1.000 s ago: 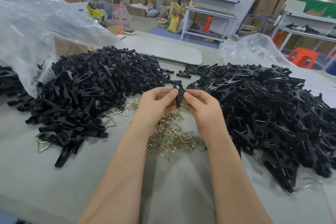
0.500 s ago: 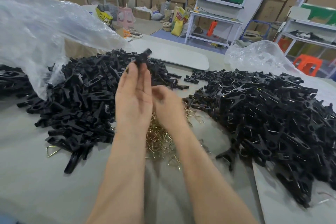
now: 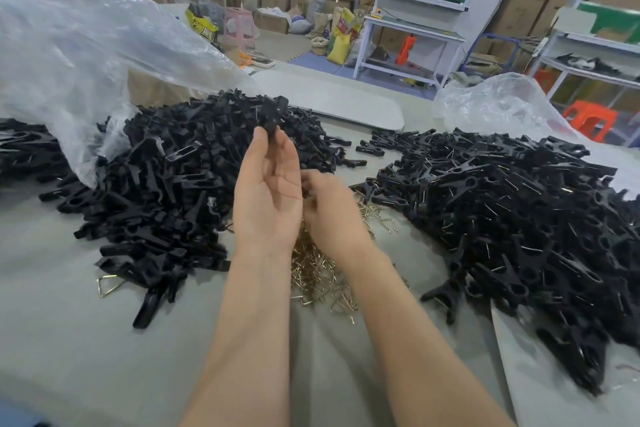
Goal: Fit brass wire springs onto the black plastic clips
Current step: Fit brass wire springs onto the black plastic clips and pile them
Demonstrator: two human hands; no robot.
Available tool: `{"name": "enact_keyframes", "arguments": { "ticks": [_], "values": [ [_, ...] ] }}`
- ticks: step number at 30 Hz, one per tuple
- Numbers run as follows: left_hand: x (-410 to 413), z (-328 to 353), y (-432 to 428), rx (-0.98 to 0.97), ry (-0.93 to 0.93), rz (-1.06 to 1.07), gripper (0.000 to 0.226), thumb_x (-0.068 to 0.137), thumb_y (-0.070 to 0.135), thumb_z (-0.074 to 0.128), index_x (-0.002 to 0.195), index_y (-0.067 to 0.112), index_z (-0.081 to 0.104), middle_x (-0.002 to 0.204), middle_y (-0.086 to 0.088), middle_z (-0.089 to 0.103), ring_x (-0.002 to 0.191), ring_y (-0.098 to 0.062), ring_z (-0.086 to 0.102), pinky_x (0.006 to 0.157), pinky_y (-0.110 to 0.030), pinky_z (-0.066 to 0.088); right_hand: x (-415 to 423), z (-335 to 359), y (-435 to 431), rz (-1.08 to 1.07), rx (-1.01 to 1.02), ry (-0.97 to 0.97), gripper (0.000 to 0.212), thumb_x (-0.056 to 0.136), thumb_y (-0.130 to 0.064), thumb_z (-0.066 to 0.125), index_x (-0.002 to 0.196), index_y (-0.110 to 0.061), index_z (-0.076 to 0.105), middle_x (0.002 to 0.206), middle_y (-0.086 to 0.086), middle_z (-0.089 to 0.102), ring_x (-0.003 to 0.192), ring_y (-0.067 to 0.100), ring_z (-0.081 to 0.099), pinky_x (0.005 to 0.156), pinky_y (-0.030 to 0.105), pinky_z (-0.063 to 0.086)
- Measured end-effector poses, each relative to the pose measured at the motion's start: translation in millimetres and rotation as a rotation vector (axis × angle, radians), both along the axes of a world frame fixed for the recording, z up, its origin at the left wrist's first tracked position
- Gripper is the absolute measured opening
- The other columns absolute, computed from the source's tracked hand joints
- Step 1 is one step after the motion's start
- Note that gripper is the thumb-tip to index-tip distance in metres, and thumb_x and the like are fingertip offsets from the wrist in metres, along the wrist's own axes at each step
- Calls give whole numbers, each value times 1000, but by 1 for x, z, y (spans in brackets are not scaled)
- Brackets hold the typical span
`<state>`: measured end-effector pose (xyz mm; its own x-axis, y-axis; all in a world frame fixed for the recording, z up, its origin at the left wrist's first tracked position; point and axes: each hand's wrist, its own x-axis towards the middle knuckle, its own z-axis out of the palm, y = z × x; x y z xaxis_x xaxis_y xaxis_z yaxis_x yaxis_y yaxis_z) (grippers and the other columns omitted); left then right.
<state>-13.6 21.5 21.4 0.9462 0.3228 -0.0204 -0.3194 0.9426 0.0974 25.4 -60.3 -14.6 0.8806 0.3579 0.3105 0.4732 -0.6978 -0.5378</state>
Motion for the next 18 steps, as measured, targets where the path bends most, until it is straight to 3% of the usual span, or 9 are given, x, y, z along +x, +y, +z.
{"name": "enact_keyframes", "arguments": {
  "ticks": [4,7,11,13,18],
  "values": [
    [5,-8,-2,100,79,-12,16,90,11,58,104,3,61,85,-5,64,73,-9,65,70,-19,56,-3,9,-25,-61,-27,49,37,90,0,46,121,-15,62,117,2,63,108,16,56,97,27,42],
    [9,-15,-2,92,147,-21,25,91,13,59,115,5,57,88,-4,63,75,-8,62,70,-20,55,-8,7,-38,-66,-127,107,28,94,-16,52,119,-22,62,122,-2,60,117,18,48,102,34,38],
    [13,-20,-2,113,202,-57,17,89,12,62,104,5,62,84,-4,65,71,-8,64,68,-20,55,-13,1,-48,-91,-258,146,34,93,-30,55,128,-29,55,130,-5,52,123,22,34,103,37,30],
    [14,-22,-5,159,223,-73,10,89,11,63,97,5,64,82,-4,66,70,-8,65,67,-20,55,-13,0,-50,-114,-188,132,33,93,-24,57,126,-26,57,126,-2,53,119,21,40,101,33,32],
    [18,-25,-11,276,287,-135,5,88,1,60,91,1,64,84,-8,68,73,-10,69,66,-18,56,-11,-5,-59,-223,41,42,16,91,-20,59,106,-18,66,106,-2,57,87,8,48,76,15,31]
  ]
}}
